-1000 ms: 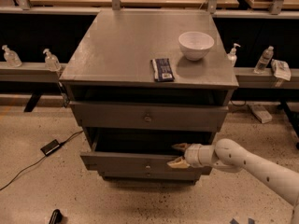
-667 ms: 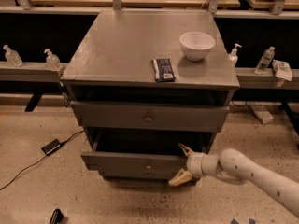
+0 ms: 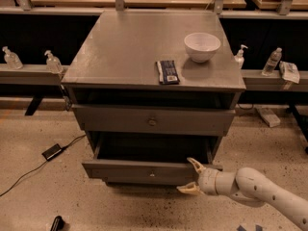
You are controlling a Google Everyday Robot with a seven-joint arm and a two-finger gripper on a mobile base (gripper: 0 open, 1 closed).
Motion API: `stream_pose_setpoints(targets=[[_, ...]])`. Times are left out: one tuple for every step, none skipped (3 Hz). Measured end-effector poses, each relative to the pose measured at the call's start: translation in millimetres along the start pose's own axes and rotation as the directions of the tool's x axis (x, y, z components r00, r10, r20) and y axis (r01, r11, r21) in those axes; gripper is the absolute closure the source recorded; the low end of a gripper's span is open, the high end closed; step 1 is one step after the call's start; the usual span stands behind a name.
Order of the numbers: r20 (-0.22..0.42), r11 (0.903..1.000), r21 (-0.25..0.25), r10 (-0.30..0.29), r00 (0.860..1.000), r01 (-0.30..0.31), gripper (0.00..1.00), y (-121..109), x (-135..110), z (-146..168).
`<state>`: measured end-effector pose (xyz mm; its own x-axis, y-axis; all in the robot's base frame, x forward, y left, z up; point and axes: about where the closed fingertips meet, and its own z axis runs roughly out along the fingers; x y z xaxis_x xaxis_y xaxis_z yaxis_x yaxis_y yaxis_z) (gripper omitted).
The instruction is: Open middle drawer
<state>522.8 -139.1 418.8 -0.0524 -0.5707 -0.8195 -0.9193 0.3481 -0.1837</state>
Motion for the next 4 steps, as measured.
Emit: stream_pose_setpoints(targets=[[0.000, 1.0000, 0.000, 0.000, 1.000, 0.000, 0.51, -0.9, -3.6, -2.4], [0.000, 1.0000, 0.000, -0.001, 1.000, 0.001, 0.38, -2.4, -10.3, -6.9], [0.000, 1.0000, 0.000, -0.001, 1.000, 0.001, 0.14, -2.8, -11.7, -7.8], [0.000, 1.0000, 0.000, -0.001, 1.000, 0.001, 0.00, -2.9, -12.0, -7.8]])
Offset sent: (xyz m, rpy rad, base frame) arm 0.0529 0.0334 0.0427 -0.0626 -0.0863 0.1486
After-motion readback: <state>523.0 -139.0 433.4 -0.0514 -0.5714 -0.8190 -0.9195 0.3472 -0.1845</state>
